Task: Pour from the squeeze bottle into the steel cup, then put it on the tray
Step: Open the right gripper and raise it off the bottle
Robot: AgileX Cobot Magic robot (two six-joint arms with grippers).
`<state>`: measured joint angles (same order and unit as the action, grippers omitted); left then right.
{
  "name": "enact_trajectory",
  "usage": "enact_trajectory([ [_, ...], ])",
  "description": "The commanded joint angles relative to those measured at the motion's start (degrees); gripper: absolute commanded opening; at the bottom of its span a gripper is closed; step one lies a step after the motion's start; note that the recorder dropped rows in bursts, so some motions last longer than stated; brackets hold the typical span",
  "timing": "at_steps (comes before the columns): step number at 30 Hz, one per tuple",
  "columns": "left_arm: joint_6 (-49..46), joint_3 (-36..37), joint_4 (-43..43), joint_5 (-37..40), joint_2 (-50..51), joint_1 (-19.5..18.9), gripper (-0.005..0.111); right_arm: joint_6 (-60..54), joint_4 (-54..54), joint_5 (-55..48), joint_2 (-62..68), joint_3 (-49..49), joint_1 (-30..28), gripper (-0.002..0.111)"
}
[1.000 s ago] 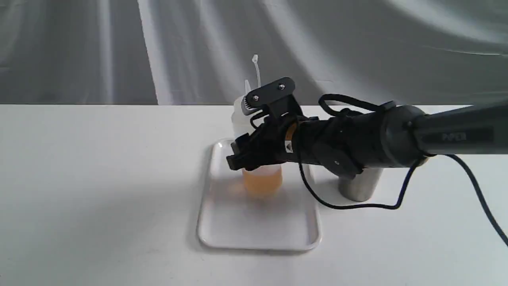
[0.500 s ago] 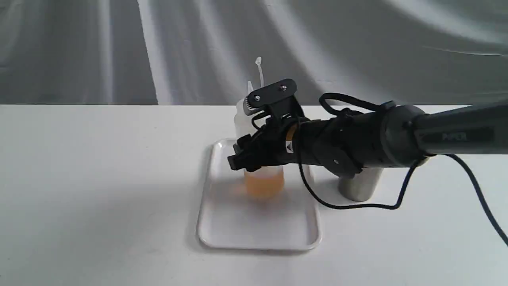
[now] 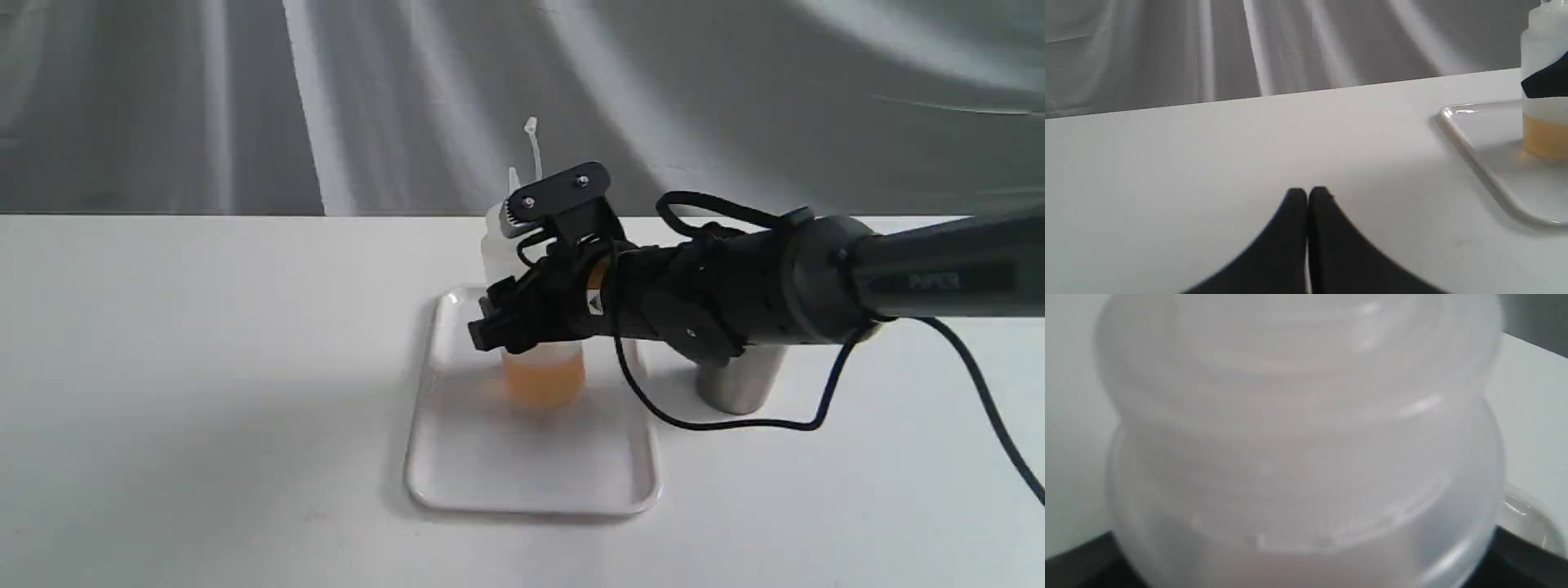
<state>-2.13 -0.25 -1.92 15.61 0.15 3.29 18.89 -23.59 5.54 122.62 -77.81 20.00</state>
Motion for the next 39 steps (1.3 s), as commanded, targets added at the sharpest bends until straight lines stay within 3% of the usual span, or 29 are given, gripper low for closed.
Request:
enact_trajectory([
  [1,0.18,0.25,0.04,-0.39,-0.15,0.33,0.0,-0.94,0.24,-0.01,-0.43,-0.67,0.12,0.082],
  [6,0.06,0.25,0.04,-0.39,-0.15,0.33,0.0,-0.94,0.24,-0.01,-0.43,-0.67,0.12,0.091],
  [25,0.22,0.25,0.04,-0.39,-0.15,0.33,0.0,-2.12,0.06,-0.01,-11.32,6.75,0.12,0.091],
  [39,0.26,0.25,0.04,-0.39,-0.15,0.33,0.0,-2.01,0.06,-1.86,-37.35,21.74,2.91,0.091],
])
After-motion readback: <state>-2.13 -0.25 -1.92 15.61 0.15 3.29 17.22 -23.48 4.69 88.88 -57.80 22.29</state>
